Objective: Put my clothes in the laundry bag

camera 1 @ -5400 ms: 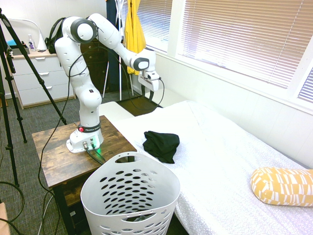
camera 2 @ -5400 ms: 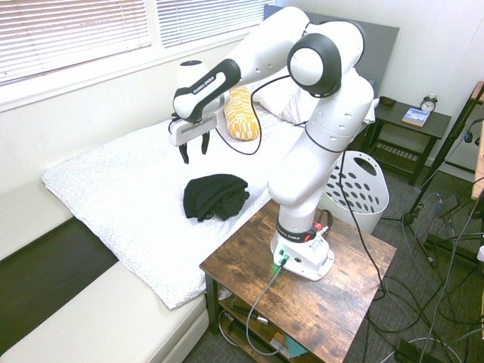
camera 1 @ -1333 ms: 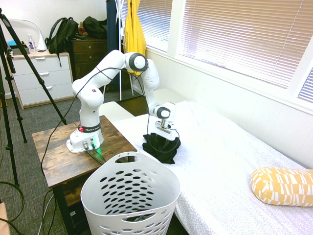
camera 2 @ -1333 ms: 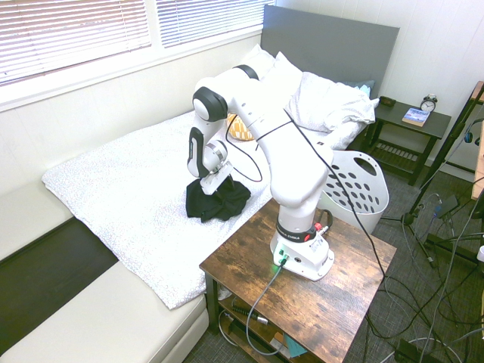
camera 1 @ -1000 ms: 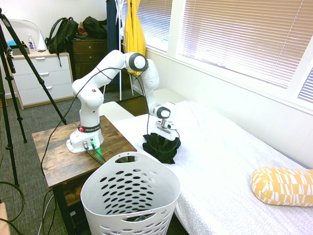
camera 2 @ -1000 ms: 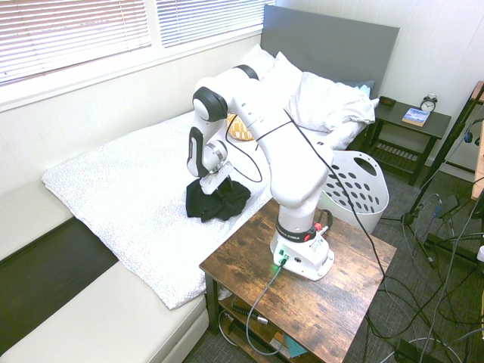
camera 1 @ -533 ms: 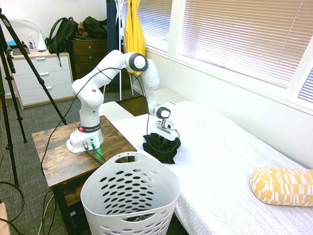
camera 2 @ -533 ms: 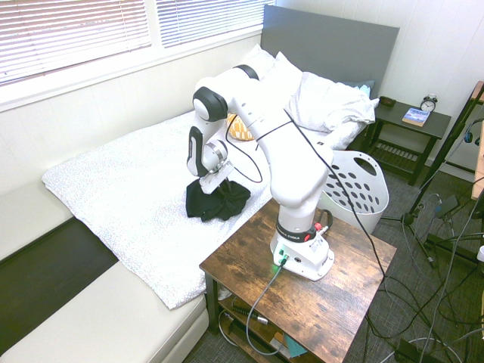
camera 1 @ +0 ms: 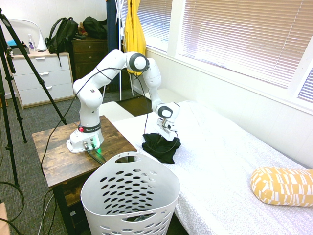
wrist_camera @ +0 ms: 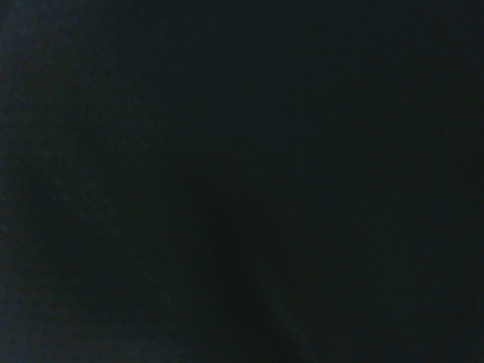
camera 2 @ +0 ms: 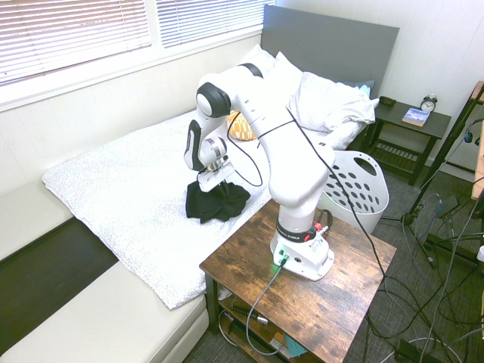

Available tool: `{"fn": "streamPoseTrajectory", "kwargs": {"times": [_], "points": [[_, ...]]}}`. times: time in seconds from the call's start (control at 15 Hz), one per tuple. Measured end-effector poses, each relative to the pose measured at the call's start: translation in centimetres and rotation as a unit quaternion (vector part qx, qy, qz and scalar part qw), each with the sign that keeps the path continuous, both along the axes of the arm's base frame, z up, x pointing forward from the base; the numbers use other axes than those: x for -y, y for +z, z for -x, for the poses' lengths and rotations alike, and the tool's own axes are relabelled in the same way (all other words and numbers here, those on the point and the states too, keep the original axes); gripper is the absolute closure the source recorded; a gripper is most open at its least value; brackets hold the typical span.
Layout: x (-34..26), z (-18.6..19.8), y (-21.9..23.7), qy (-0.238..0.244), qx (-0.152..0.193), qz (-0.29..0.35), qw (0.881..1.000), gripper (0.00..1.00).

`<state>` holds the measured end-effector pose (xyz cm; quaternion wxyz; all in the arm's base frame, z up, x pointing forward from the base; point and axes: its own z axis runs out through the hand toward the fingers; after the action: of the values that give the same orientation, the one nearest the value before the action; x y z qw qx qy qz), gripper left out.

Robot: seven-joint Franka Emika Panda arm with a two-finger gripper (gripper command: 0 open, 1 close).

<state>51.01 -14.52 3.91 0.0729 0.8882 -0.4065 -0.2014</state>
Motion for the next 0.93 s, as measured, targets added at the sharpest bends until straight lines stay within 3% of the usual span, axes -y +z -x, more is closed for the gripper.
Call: {"fn": "streamPoseTrajectory", "kwargs": {"times": [0.27, 0.53, 0.93], "points": [[0.9, -0.4, 2.5, -0.045, -0.021, -0.105, 0.993, 1.00], [1.9, -1.4, 7.3, -0.059, -0.001, -0.180, 0.982, 1.00], [3.8, -2.7, 26.0, -0.029, 0.073, -0.204, 0.976, 1.00]]}}
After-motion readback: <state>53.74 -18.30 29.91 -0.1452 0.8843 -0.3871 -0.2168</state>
